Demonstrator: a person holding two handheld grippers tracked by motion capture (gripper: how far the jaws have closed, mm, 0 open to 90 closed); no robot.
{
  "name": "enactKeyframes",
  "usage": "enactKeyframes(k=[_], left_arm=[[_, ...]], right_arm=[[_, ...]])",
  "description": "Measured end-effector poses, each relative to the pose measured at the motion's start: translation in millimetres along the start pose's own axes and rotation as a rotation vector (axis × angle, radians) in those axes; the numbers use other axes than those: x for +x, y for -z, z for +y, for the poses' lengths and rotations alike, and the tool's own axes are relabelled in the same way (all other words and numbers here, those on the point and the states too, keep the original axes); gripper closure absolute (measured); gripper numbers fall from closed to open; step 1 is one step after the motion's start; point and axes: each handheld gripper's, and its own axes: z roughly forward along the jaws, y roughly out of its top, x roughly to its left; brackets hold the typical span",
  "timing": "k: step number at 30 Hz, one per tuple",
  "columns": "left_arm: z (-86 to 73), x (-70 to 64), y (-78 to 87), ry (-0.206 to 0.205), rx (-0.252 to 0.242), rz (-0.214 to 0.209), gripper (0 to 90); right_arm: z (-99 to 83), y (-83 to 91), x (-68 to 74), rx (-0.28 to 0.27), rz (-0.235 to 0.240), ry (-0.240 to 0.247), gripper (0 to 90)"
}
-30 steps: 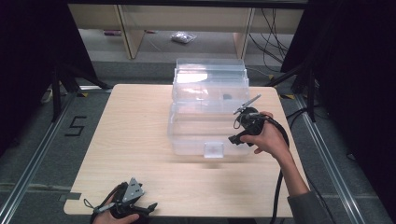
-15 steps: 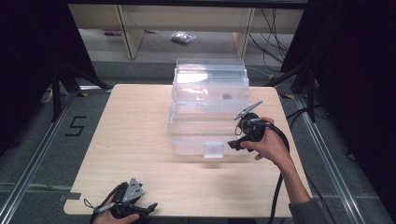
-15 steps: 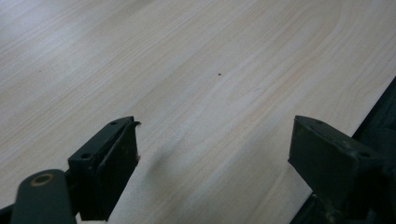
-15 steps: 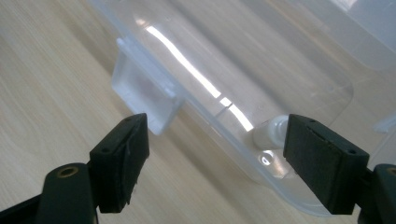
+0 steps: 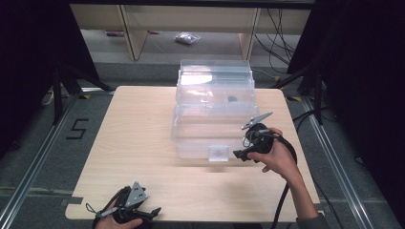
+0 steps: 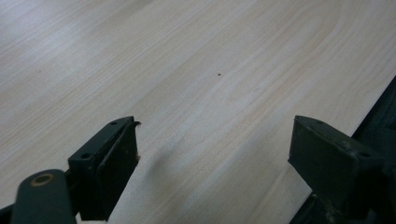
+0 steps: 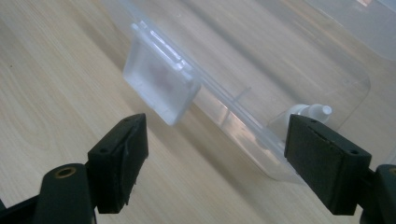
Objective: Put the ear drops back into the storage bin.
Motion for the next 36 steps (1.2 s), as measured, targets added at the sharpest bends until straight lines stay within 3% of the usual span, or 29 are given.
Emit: enactKeyframes(k=[3, 4, 6, 7, 10, 11, 16, 18, 20, 22, 23, 24, 25, 27, 28, 33, 36], left_arm=[[0.2, 0.4, 0.1, 0.001, 0.0, 0.0, 15.0], [0.1, 0.2, 0.2, 0.002, 0.001, -0.001, 15.0], [-0.1, 0.1, -0.4, 0.0, 0.0, 0.001, 15.0], [-0.1, -1.9, -2.0, 0.034, -0.028, 0.006, 15.0], [-0.1, -0.7, -0.8, 0.013, -0.01, 0.002, 15.0], [-0.2, -1.6, -1.9, 0.026, -0.022, 0.004, 15.0], [-0.1, -1.6, -1.3, 0.031, -0.025, 0.006, 15.0], [0.0, -1.8, -1.2, 0.032, -0.027, 0.005, 15.0], [0.2, -1.0, -0.1, 0.012, -0.013, 0.0, 15.0], [0.1, -1.8, -1.0, 0.023, -0.023, 0.003, 15.0], [0.2, -1.8, -1.1, 0.028, -0.027, -0.001, 15.0], [0.6, 0.6, 1.3, -0.01, 0.007, -0.005, 15.0], [0.6, 0.6, 1.3, -0.01, 0.007, -0.005, 15.0], [0.0, -2.1, -1.1, 0.031, -0.029, 0.002, 15.0], [0.6, 0.2, 1.4, -0.001, 0.001, -0.008, 15.0], [0.5, 0.3, 1.3, -0.001, -0.001, -0.007, 15.0], [0.3, 0.0, 1.2, 0.0, -0.002, -0.009, 15.0]], right_arm=[[-3.2, -0.1, 1.4, -0.036, 0.001, 0.036, 22.3], [-3.9, 0.7, 4.5, -0.02, 0.01, 0.011, 22.2], [-5.4, -0.6, 5.5, -0.036, -0.009, 0.035, 21.5], [-6.3, -1.0, 8.4, -0.029, -0.005, 0.02, 21.6], [-10.7, -2.3, 11.7, -0.048, 0.004, 0.027, 21.5], [-11.4, -4.6, 10.8, -0.05, -0.003, 0.056, 21.5], [-14.8, -6.2, 16.8, -0.04, 0.003, 0.029, 21.5], [-16.1, -7.2, 14.9, -0.052, 0.005, 0.071, 21.6], [-18.0, -6.2, 17.5, -0.051, 0.005, 0.045, 21.6], [-19.0, -5.4, 19.2, -0.05, 0.006, 0.027, 21.7], [-20.7, -5.4, 17.8, -0.068, -0.001, 0.057, 21.8], [-20.8, -4.6, 18.4, -0.062, 0.004, 0.046, 21.8], [-21.9, -4.3, 19.0, -0.069, 0.001, 0.049, 21.7], [-22.4, -4.8, 19.9, -0.072, 0.009, 0.05, 21.8], [-24.2, -4.1, 22.5, -0.068, 0.007, 0.04, 21.8], [-28.4, -5.3, 27.7, -0.062, 0.021, 0.036, 21.8], [-33.5, -8.2, 30.7, -0.078, 0.011, 0.059, 21.8]])
